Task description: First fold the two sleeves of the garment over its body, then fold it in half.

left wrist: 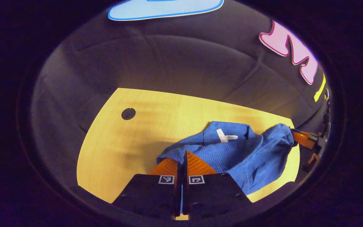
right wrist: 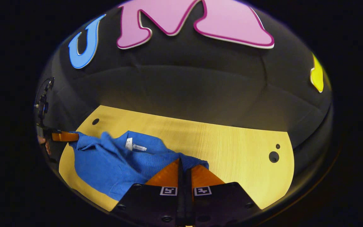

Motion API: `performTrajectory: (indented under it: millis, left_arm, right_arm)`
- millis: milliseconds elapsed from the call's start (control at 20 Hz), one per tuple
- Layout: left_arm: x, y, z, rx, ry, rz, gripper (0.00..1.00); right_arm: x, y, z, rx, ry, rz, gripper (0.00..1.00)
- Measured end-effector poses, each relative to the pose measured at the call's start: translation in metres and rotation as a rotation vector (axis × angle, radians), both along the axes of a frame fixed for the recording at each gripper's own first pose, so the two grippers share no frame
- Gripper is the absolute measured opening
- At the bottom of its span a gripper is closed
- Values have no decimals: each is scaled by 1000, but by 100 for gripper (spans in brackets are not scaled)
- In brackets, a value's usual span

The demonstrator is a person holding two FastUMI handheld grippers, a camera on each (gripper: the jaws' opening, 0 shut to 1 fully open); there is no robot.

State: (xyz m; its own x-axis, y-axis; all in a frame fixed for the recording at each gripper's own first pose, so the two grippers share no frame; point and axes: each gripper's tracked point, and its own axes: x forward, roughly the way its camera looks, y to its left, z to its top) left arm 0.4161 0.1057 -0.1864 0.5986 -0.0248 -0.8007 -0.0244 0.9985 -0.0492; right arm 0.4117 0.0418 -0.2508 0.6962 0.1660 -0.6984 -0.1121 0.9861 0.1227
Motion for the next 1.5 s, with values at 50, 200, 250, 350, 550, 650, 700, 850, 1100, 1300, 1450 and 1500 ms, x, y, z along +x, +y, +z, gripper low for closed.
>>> performTrajectory:
  millis: [50, 200, 250, 350, 550, 650, 700, 850, 1100, 1300, 1450, 1500]
  left_arm:
    - [10, 0, -9, 7, 4, -2, 0]
    - [22, -4, -21, 0, 6, 17, 31]
    - [25, 3, -23, 36, -7, 43, 55]
    - [29, 6, -11, 40, -65, 53, 71]
    - [28, 4, 14, 73, -128, 51, 77]
    - [25, 4, 29, 84, -165, 56, 80]
    - [21, 1, 35, 74, -173, 47, 80]
    - [13, -3, 52, 72, -212, 29, 80]
    - [-17, -21, 87, 80, -306, 4, 80]
    - [-56, -43, 112, 113, -378, -20, 81]
    - [-102, -58, 133, 114, -444, -22, 80]
    - [-118, -63, 141, 115, -470, -20, 80]
  right_arm:
    - [7, 1, -11, 8, 13, -5, 6]
    - [11, 4, -34, 8, 51, 1, 14]
    - [10, 4, -39, -17, 50, 8, 35]
    - [16, 1, -36, -46, 9, 22, 78]
    - [22, 2, -7, -31, -83, 15, 98]
    - [21, 1, 7, -29, -113, 12, 98]
    - [19, 3, 14, -25, -120, 17, 98]
    - [15, 3, 37, -64, -181, 27, 99]
    - [-7, 8, 76, -90, -256, 71, 99]
    - [-44, 23, 122, -84, -346, 87, 99]
    - [-78, 29, 156, -78, -428, 84, 99]
    - [-93, 30, 166, -72, -446, 80, 99]
